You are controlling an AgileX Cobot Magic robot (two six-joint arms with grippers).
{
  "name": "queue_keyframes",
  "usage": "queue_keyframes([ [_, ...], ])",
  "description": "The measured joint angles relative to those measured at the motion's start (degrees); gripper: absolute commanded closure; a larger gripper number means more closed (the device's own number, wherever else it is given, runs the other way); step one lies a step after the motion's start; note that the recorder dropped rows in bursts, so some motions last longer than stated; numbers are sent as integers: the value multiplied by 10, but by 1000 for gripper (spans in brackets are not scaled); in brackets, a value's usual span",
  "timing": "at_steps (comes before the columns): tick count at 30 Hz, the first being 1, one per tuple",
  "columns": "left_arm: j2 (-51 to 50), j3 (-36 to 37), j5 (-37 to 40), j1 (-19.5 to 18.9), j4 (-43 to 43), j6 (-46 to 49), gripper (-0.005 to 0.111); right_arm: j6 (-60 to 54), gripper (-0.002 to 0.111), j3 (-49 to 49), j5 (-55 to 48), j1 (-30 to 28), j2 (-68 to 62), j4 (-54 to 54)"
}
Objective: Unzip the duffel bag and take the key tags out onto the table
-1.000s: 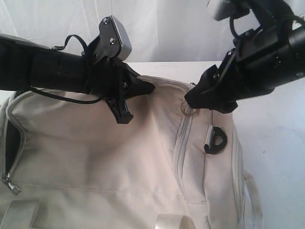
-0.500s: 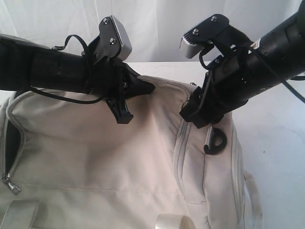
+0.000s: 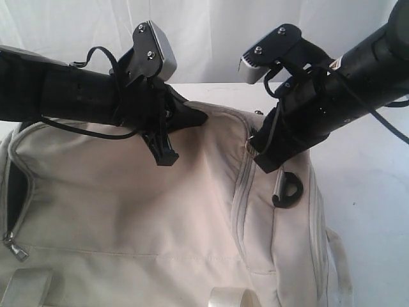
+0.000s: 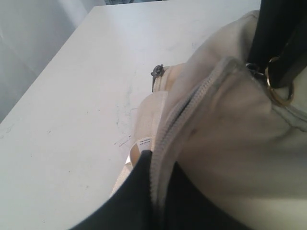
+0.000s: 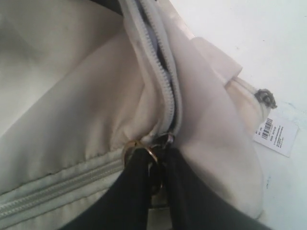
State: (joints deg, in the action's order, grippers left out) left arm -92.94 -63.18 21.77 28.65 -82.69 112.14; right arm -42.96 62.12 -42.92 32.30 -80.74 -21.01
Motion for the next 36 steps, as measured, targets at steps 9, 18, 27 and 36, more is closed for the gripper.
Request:
queue_keyframes([
  [9,0,0,6,0,0,0,107,-1,108,0,-67,0,40,10],
  [18,0,0,30,2,-2,0,107,-1,108,1,-129,0,60,8],
  [27,11,7,30,8,-36,0,107,-1,108,6,-169,-2,61,5],
  [36,62,16,-36,15,-44,0,107,19,108,12,-135,-2,61,20],
])
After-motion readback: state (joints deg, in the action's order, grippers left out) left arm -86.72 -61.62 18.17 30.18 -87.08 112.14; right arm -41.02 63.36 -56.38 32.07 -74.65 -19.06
